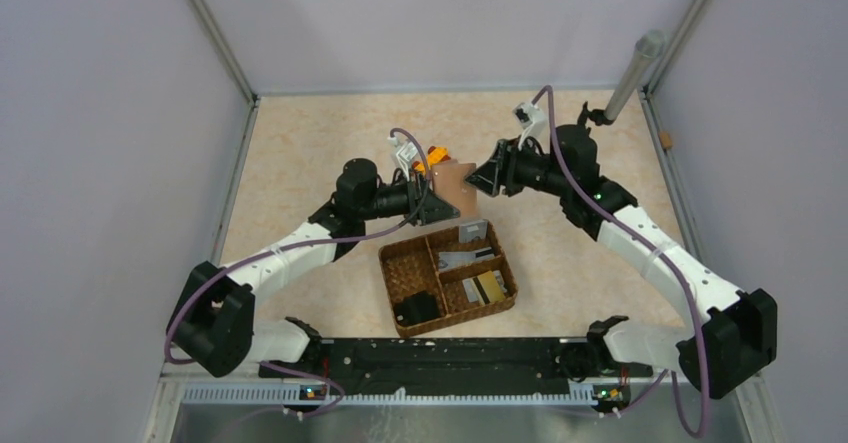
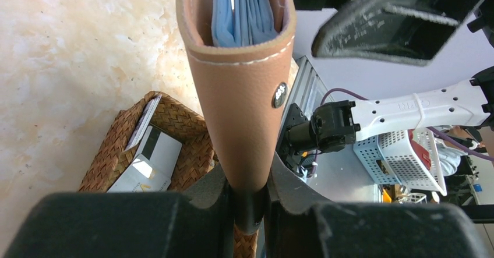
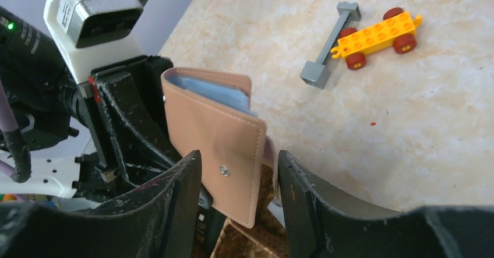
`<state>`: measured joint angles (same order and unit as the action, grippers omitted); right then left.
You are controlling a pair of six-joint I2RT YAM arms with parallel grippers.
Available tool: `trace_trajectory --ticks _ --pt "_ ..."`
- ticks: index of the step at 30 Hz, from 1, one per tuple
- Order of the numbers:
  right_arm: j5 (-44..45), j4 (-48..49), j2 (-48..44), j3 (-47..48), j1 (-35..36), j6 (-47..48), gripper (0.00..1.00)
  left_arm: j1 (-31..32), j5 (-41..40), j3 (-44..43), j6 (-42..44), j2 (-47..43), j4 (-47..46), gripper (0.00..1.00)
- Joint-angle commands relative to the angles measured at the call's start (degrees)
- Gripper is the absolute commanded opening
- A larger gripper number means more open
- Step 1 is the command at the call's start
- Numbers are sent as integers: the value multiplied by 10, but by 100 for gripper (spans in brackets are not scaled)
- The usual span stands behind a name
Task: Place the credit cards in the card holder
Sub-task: Close the card holder.
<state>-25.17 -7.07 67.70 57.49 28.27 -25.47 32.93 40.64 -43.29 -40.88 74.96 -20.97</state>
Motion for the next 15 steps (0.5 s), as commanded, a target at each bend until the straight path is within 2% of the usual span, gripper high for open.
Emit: trace_trajectory --ticks 1,3,8,15 --pt "13 -2 -14 20 26 15 49 -1 -2 -6 -6 2 -42 9" --pt "15 -1 -12 22 32 19 48 0 -4 -6 -7 3 -41 9" --pt "65 -28 -15 47 38 41 56 0 -16 -8 -3 0 -24 9" --pt "82 -43 -9 60 64 43 53 1 -32 -12 -1 -1 -7 8"
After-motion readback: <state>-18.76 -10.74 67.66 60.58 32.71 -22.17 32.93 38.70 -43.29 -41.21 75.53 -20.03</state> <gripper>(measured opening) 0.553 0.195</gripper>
